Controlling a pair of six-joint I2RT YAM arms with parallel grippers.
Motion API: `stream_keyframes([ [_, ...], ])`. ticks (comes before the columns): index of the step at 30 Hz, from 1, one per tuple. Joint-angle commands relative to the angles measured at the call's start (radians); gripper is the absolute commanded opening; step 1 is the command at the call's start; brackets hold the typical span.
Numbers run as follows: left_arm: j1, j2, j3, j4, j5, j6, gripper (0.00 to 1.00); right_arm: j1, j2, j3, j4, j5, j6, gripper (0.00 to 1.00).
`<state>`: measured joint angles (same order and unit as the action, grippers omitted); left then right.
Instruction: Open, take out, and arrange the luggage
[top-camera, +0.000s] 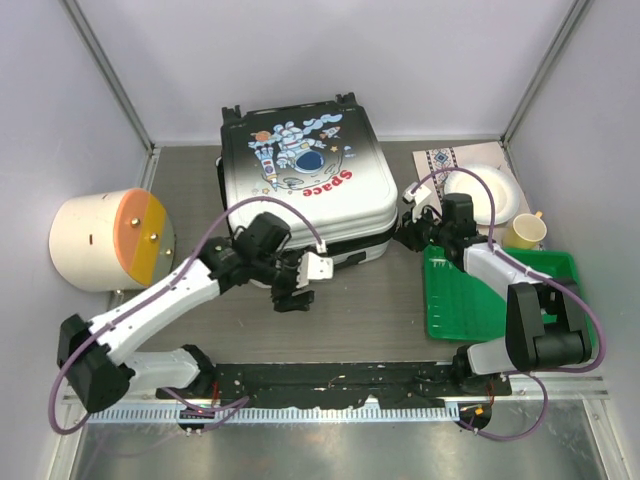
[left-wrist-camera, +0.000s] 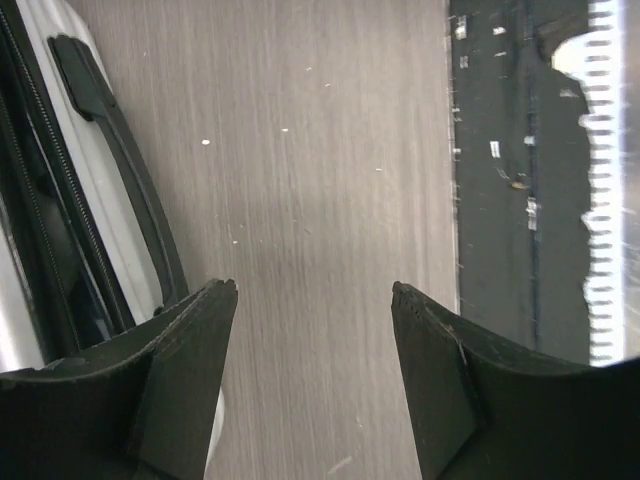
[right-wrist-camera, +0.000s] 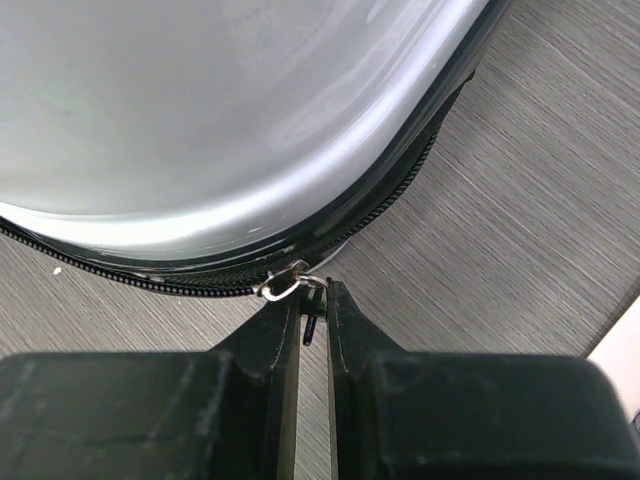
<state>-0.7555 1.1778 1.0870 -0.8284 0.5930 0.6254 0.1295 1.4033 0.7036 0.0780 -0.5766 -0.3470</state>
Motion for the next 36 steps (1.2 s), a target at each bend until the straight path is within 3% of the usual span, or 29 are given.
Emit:
stream_keyframes([
  [1,-0.050,0.068,-0.108,0.397,-0.166,-0.075,0.67,0.013,-0.033,0.031,0.106,0.001,-0.004,0.01],
  [6,-0.071,0.159,-0.171,0.606,-0.218,-0.104,0.65,0.013,-0.047,0.022,0.108,0.006,0.006,0.01],
  [12,-0.071,0.256,-0.177,0.722,-0.357,-0.092,0.66,0.015,-0.075,0.001,0.108,-0.003,0.011,0.01],
  [21,-0.080,0.387,-0.216,0.715,-0.522,-0.032,0.64,0.013,-0.082,-0.010,0.132,-0.012,0.042,0.01],
  [27,-0.070,0.399,-0.225,0.583,-0.521,-0.035,0.37,-0.010,-0.081,-0.001,0.120,0.014,-0.032,0.01],
  [28,-0.064,0.387,-0.231,0.566,-0.521,-0.033,0.24,-0.024,-0.075,0.003,0.115,0.008,-0.050,0.01],
  [31,-0.035,0.342,-0.262,0.500,-0.519,-0.004,0.00,-0.096,-0.014,0.065,0.088,-0.026,-0.096,0.01],
  [36,0.019,0.264,-0.357,0.454,-0.496,0.097,0.00,-0.148,0.150,0.195,0.126,-0.068,-0.194,0.01],
])
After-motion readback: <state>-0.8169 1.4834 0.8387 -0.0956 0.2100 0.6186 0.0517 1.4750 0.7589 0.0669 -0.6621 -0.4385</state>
